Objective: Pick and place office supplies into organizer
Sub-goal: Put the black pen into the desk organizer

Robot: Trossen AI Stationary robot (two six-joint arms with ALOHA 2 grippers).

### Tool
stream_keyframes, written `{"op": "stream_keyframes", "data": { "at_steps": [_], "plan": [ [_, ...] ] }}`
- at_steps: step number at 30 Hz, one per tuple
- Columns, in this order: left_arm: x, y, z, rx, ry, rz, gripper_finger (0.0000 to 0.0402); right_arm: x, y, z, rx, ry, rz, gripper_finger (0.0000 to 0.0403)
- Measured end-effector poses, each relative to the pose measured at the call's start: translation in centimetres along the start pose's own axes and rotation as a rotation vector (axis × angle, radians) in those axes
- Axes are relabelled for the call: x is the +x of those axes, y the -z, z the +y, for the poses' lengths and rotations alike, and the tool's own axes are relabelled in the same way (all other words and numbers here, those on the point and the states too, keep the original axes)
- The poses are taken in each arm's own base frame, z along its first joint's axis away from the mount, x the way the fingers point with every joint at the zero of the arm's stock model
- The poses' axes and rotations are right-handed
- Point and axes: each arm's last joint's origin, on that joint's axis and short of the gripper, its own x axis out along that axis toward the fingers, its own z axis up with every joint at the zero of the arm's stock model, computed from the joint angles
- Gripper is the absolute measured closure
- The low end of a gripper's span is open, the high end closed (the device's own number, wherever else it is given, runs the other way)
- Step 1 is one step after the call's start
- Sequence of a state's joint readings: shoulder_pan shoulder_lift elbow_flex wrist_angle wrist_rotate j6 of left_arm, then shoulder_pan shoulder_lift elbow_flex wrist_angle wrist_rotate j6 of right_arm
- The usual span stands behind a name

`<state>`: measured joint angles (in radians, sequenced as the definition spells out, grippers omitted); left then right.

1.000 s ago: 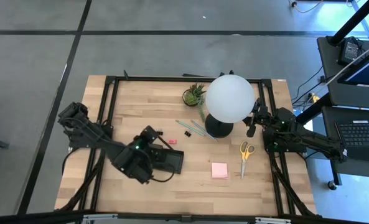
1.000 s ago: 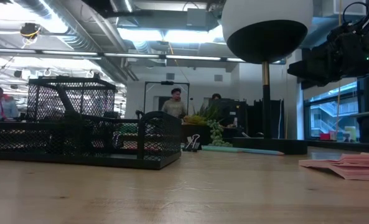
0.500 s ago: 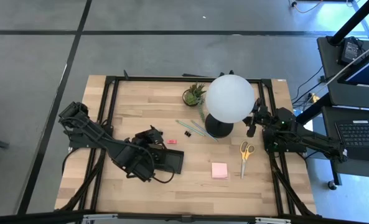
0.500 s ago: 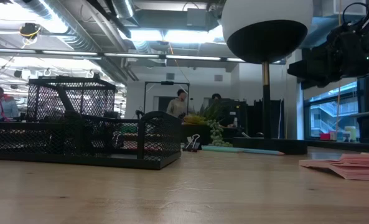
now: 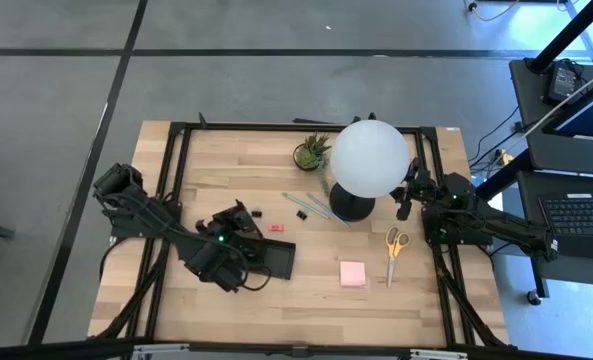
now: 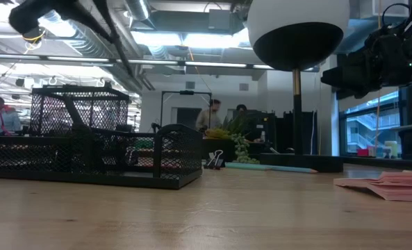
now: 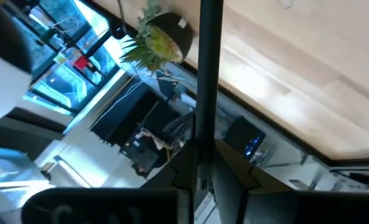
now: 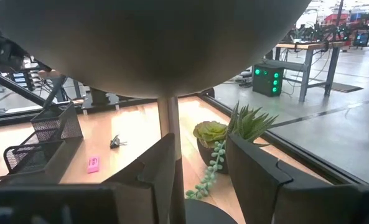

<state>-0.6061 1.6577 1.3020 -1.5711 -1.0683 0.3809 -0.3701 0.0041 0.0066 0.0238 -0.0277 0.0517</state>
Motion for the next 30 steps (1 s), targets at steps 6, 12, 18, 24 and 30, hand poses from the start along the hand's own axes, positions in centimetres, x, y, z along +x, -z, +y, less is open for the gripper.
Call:
{"op": "stream_keyframes", "data": {
  "at_steps": [6, 12, 18, 24, 30],
  "plan": [
    [-1.1, 0.8, -1.1, -0.060, -0.008, -0.046, 0.0373, 0.0, 0.0, 0.0, 0.000, 0.000, 0.000, 0.0258],
    [-1.4, 1.0, -2.3, -0.035, -0.018, -0.060, 0.0373, 0.0, 0.0, 0.0, 0.025, 0.000, 0.000, 0.0258],
    [-0.1, 0.7, -3.8, -0.023, -0.027, -0.005, 0.0373, 0.0, 0.0, 0.0, 0.039, 0.000, 0.000, 0.0258],
    [0.4, 0.5, -4.7, -0.024, -0.027, 0.016, 0.0373, 0.0, 0.0, 0.0, 0.044, 0.000, 0.000, 0.0258],
    [0.9, 0.1, -5.5, 0.067, -0.057, 0.049, 0.0373, 0.0, 0.0, 0.0, 0.040, 0.000, 0.000, 0.0258]
  ]
}}
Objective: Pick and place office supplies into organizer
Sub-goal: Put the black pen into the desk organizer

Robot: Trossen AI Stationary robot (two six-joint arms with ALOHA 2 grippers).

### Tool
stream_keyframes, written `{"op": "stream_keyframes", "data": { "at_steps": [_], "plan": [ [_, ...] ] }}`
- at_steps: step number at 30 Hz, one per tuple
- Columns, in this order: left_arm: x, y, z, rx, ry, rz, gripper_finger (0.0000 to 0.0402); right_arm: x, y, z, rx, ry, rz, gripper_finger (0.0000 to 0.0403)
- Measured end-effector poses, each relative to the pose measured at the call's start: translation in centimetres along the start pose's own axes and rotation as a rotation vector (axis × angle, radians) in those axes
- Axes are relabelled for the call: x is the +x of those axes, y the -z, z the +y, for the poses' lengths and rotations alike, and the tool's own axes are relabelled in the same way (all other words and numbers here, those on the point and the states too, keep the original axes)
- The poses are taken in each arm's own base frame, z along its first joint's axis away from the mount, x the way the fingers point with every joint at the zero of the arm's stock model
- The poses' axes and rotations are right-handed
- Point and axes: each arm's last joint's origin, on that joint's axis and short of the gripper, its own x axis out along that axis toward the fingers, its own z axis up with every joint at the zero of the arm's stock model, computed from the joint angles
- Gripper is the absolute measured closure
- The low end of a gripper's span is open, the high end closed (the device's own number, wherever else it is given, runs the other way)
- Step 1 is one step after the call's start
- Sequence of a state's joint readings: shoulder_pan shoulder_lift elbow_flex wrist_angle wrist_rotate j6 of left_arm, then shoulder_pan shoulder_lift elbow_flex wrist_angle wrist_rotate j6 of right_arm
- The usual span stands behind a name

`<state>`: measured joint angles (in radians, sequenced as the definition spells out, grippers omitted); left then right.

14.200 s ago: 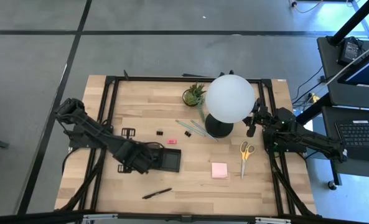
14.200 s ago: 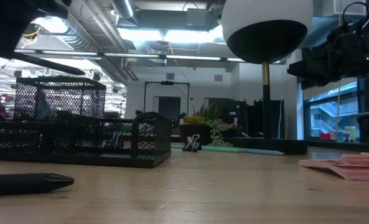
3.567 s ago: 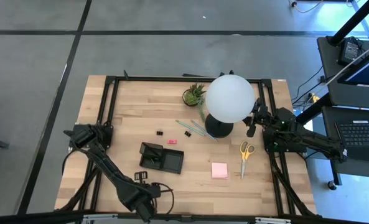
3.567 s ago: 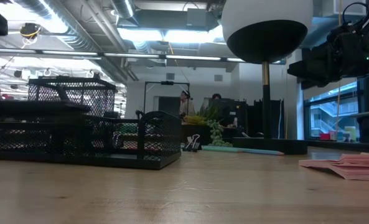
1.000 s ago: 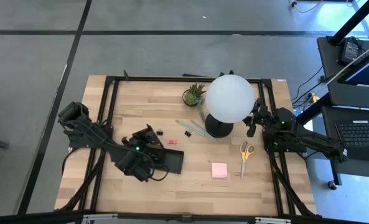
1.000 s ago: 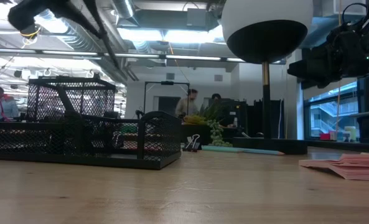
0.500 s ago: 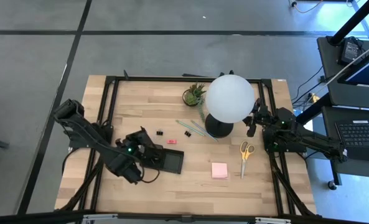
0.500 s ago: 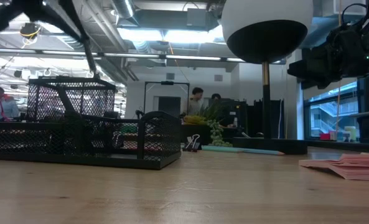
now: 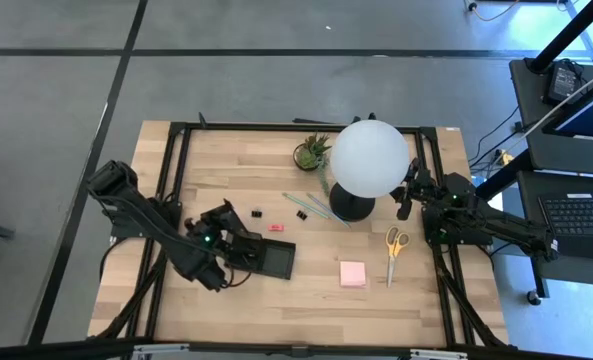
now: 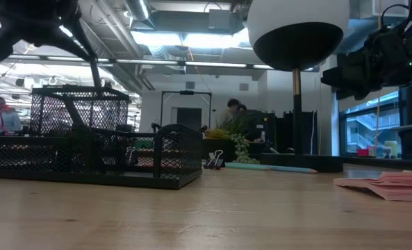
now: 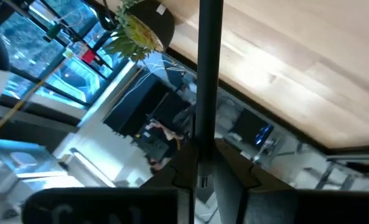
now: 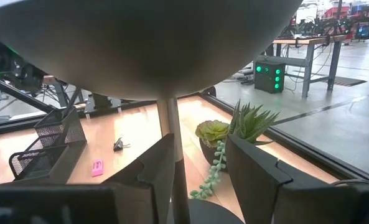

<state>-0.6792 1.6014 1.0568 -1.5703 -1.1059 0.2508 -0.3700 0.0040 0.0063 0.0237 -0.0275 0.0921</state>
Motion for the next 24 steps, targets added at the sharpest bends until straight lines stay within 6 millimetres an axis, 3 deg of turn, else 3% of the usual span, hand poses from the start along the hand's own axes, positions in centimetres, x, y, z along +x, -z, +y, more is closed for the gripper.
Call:
{"op": "stream_keyframes", "data": {
  "at_steps": [24],
  "plan": [
    [0.4, -5.2, -1.9, 0.171, -0.101, 0.086, 0.0373, 0.0, 0.0, 0.0, -0.020, 0.000, 0.000, 0.0258]
  ]
}}
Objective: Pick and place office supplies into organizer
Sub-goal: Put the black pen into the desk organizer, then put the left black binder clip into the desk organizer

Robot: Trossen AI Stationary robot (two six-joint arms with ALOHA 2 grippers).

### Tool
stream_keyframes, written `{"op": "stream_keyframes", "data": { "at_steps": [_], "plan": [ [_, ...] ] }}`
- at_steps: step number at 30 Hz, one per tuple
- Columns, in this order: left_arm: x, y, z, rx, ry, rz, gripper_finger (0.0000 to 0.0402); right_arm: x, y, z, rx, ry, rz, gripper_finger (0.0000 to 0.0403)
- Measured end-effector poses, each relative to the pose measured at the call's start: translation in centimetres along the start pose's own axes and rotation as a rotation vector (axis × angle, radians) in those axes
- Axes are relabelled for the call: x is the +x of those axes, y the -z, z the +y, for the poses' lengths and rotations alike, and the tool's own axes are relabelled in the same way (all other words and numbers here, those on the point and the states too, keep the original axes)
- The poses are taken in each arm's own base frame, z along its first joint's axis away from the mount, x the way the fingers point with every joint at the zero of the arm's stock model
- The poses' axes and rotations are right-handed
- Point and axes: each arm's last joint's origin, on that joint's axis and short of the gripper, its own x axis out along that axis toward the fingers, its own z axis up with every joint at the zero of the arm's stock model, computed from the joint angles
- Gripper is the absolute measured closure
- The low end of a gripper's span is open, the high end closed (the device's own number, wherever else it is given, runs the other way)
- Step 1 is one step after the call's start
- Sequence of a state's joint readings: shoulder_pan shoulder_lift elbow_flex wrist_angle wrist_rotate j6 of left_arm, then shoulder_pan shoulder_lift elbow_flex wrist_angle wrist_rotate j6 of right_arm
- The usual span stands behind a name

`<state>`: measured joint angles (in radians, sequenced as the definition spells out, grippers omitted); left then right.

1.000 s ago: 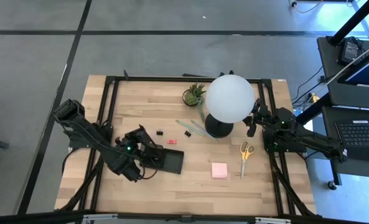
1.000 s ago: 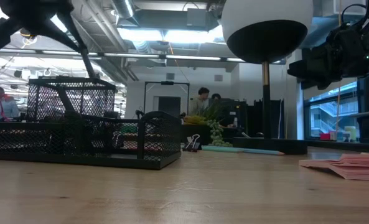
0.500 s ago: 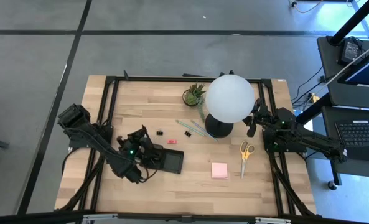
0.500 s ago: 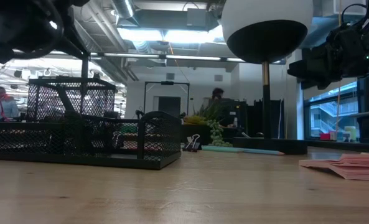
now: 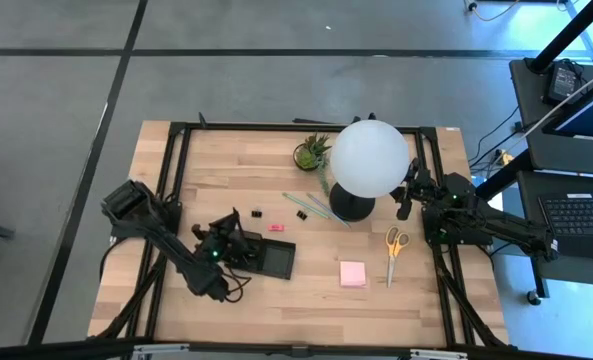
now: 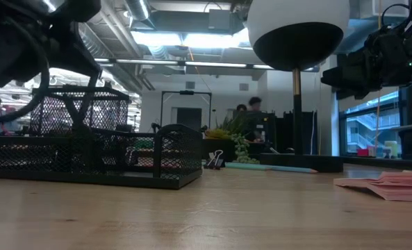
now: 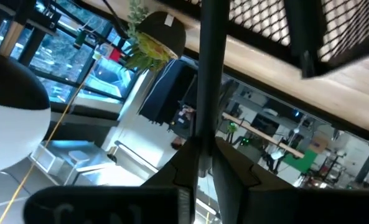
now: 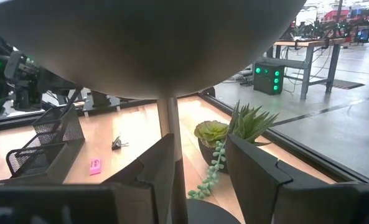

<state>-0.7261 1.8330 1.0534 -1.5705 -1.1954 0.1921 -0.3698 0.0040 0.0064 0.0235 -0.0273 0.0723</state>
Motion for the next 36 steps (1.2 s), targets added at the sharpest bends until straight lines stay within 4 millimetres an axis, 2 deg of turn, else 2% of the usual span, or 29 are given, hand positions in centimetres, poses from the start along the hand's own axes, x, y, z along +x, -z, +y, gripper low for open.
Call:
{"op": "stream_keyframes", "data": {
  "at_steps": [12, 25, 33, 36],
  "plan": [
    [0.2, -1.0, -0.3, -0.027, 0.005, 0.020, 0.0371, 0.0, 0.0, 0.0, -0.002, 0.000, 0.000, 0.0258],
    [0.2, -1.0, -0.3, 0.006, 0.015, 0.013, 0.0325, 0.0, 0.0, 0.0, -0.002, 0.000, 0.001, 0.0258],
    [-0.5, -0.9, 1.3, -0.054, -0.004, -0.010, 0.0326, 0.0, 0.0, 0.0, -0.002, 0.000, 0.000, 0.0258],
    [-0.9, -0.6, 2.3, -0.152, -0.020, -0.025, 0.0326, 0.0, 0.0, 0.0, -0.002, 0.000, 0.000, 0.0258]
  ]
}}
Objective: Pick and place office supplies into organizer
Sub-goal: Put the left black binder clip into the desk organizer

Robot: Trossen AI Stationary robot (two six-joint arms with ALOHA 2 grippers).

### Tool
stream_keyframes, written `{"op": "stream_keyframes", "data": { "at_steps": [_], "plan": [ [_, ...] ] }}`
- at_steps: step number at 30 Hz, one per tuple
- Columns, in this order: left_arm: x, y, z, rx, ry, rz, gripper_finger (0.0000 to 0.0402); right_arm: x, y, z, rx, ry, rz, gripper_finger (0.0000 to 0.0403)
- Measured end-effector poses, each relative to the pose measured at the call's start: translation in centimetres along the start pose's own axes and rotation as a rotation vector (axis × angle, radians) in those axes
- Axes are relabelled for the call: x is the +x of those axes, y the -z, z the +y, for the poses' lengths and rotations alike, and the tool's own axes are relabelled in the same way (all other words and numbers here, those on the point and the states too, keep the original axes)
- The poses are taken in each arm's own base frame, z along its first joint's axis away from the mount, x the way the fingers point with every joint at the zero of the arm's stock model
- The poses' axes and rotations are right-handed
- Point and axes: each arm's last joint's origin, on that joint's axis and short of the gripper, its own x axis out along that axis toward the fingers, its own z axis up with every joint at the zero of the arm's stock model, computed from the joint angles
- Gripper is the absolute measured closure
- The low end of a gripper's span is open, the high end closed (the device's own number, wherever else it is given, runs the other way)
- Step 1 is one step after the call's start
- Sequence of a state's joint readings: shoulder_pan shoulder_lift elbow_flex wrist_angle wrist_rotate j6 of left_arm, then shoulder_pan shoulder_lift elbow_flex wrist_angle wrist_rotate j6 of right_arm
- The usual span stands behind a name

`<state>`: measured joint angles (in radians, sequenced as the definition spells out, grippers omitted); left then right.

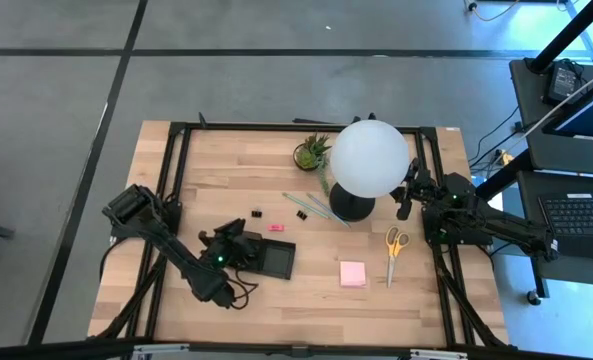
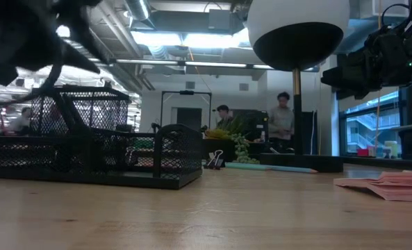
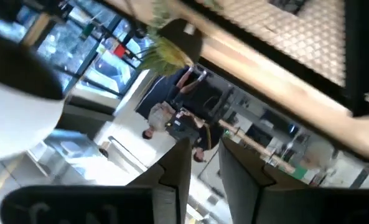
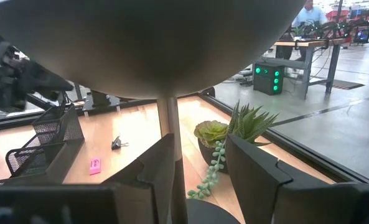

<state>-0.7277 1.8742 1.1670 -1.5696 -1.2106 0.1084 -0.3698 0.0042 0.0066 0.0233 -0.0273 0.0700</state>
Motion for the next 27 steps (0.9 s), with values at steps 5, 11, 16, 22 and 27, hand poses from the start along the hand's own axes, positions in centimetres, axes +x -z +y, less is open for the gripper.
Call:
{"op": "stream_keyframes", "data": {
  "at_steps": [5, 11, 16, 22, 27],
  "plan": [
    [-0.7, 1.9, 2.4, -0.346, 0.016, -0.043, 0.0323, 0.0, 0.0, 0.0, 0.000, 0.000, 0.000, 0.0258],
    [-0.6, 6.5, 4.6, -0.864, 0.198, -0.076, 0.0328, 0.0, 0.0, 0.0, 0.000, 0.000, 0.000, 0.0258],
    [0.6, 10.3, 5.2, -1.250, 0.311, -0.037, 0.0327, 0.0, 0.0, 0.0, -0.003, 0.000, 0.000, 0.0258],
    [2.3, 12.2, 5.8, -1.336, 0.343, -0.009, 0.0301, 0.0, 0.0, 0.0, -0.027, 0.000, 0.000, 0.0258],
    [4.3, 12.0, 6.6, -1.341, 0.358, 0.003, 0.0258, 0.0, 0.0, 0.0, -0.042, 0.000, 0.000, 0.0258]
  ]
}}
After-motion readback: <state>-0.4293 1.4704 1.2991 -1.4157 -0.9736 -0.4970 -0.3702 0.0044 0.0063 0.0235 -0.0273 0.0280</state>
